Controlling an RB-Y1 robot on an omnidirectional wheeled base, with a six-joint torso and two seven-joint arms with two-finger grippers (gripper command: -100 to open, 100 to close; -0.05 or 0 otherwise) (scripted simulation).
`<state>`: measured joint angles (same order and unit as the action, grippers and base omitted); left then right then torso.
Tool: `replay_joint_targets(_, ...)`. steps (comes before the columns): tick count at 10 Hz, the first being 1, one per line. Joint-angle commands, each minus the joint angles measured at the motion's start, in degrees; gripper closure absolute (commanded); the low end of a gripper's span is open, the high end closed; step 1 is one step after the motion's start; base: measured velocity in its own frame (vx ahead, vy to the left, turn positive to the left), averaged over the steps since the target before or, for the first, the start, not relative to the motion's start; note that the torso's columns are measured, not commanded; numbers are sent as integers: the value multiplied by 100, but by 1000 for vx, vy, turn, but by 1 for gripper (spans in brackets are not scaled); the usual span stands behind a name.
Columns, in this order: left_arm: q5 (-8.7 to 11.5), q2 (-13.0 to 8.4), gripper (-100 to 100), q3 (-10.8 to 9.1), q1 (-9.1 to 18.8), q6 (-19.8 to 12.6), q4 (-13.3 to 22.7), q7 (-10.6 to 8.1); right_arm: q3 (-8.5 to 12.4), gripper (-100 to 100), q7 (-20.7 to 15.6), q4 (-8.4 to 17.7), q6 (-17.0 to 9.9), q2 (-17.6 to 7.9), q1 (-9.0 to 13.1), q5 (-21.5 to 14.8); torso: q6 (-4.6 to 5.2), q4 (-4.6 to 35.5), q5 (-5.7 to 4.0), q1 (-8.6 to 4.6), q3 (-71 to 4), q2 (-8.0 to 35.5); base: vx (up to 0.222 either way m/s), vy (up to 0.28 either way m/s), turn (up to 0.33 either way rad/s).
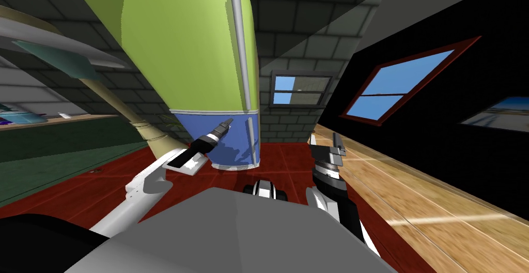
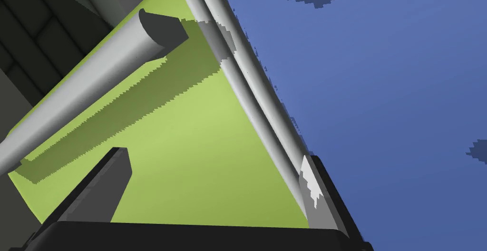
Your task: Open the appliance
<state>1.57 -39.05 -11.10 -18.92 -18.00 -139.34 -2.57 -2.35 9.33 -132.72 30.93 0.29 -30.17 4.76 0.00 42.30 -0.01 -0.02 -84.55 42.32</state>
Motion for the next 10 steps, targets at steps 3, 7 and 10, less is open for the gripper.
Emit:
replay_joint_targets(3,106,-508,-100,-181,168,-661,-33,-119,0,0,0,0,0,0,0,0,0,-3,-2,-6,-6,-10,52,-58,-42)
replay_joint_targets(7,235,-1106,-100,-402,354,-1283,-79,-257,0,0,0,0,0,0,0,0,0,0,1,4,1,2,51,-47,-41)
replay_joint_targets(10,276,-1300,-100,-472,414,-1613,-97,-301,0,0,0,0,0,0,0,0,0,-1,-1,-2,-1,0,45,-52,-25)
